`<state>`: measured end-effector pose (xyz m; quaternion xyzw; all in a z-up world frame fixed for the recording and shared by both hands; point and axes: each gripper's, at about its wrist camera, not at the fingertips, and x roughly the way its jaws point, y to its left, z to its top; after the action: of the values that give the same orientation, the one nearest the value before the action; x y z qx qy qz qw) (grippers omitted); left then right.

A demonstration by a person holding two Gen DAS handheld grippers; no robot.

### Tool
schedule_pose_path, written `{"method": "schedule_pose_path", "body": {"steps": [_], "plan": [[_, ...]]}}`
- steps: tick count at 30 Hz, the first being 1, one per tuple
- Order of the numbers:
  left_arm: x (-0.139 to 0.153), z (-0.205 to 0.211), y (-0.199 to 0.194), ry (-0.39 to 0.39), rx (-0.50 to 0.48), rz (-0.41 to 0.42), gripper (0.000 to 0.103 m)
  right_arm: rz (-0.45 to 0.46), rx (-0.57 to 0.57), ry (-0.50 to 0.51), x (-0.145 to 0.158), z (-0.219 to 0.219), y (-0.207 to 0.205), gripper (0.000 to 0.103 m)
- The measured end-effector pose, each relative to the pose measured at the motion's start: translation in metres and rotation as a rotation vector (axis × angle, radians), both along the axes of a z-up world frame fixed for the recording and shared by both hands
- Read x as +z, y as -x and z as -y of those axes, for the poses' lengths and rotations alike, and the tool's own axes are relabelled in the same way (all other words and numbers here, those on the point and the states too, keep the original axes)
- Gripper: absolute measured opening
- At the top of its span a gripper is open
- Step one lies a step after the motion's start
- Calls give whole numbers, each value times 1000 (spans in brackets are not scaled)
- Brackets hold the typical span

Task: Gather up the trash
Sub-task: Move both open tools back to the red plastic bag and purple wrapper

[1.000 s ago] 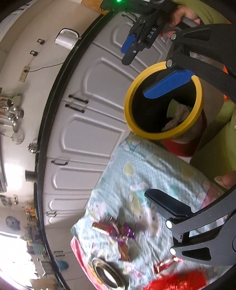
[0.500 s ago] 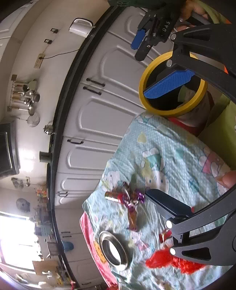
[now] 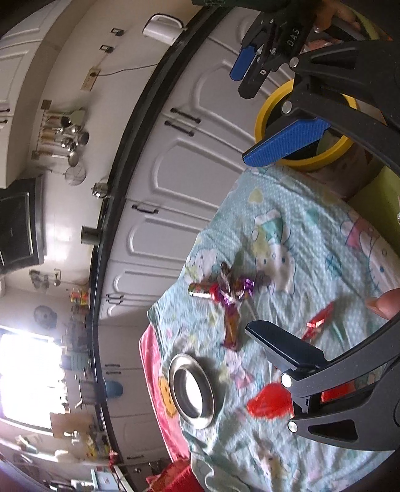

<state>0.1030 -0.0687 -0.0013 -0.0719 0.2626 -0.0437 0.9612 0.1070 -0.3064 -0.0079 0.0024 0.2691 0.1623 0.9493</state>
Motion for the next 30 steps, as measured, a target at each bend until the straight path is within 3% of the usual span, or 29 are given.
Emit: {"method": "schedule_pose_path", "body": {"steps": [19,30], "plan": [[0,-75,6,37,180,23,92,35,155,34,20,-78,-26,74],[-9,-119,8,64,281,-9,92,2,259,62,6,-132,-53,74]]}}
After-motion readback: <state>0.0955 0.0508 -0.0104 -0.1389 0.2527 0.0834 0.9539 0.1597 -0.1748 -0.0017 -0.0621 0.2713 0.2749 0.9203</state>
